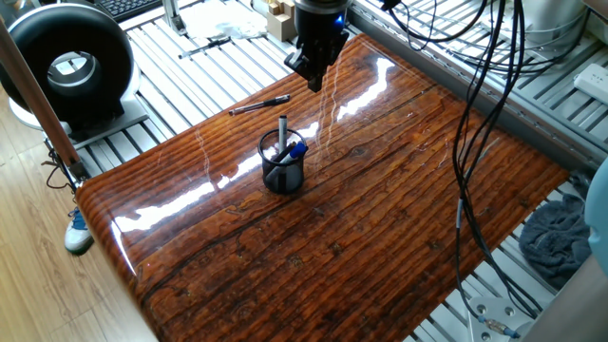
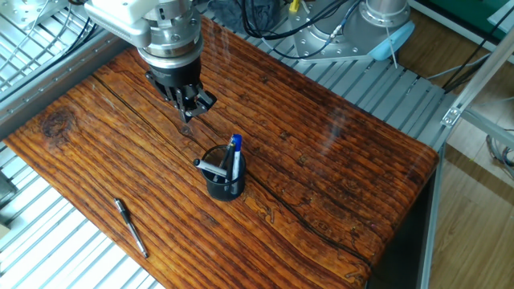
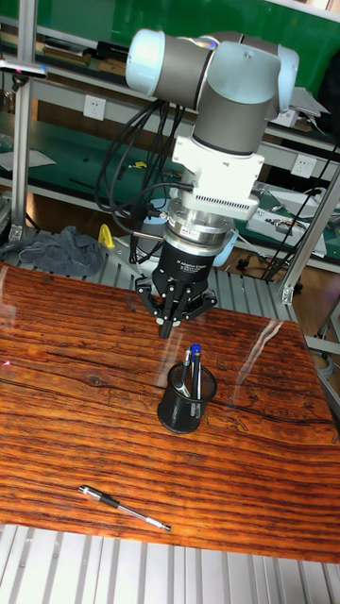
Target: Put the pen into the pen holder
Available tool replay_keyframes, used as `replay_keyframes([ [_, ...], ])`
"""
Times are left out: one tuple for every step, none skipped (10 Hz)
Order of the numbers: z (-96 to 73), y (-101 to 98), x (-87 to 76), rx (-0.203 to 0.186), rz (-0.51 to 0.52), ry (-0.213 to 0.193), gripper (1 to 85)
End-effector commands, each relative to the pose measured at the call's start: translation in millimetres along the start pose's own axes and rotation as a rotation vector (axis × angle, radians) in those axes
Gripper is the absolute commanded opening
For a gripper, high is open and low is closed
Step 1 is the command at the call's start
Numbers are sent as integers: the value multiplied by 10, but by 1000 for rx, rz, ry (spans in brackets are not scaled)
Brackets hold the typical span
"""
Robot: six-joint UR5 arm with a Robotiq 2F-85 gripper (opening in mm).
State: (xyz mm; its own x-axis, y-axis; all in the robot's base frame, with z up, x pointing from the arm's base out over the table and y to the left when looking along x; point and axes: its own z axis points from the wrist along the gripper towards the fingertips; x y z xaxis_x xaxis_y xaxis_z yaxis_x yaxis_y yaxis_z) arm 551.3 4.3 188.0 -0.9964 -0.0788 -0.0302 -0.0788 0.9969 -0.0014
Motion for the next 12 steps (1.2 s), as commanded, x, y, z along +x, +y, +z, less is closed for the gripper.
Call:
replay_keyframes([
  [-11,24,-8,-12,3,-3,13],
  [-12,24,-8,-12,3,-3,13],
  [-12,24,-8,-12,5,-3,13],
  [-12,24,-8,-12,5,-3,13],
  [-12,24,-3,-12,5,-2,13],
  [-13,24,-3,-12,6,-2,13],
  [-13,24,-3,-12,6,-2,13],
  [-14,21,-8,-10,5,-3,13],
  [-14,14,-8,-7,-3,-3,13],
  [-18,-35,-3,13,-53,-1,13],
  [-26,-127,-4,48,-165,2,13],
  [-38,-251,-13,96,-286,9,13],
])
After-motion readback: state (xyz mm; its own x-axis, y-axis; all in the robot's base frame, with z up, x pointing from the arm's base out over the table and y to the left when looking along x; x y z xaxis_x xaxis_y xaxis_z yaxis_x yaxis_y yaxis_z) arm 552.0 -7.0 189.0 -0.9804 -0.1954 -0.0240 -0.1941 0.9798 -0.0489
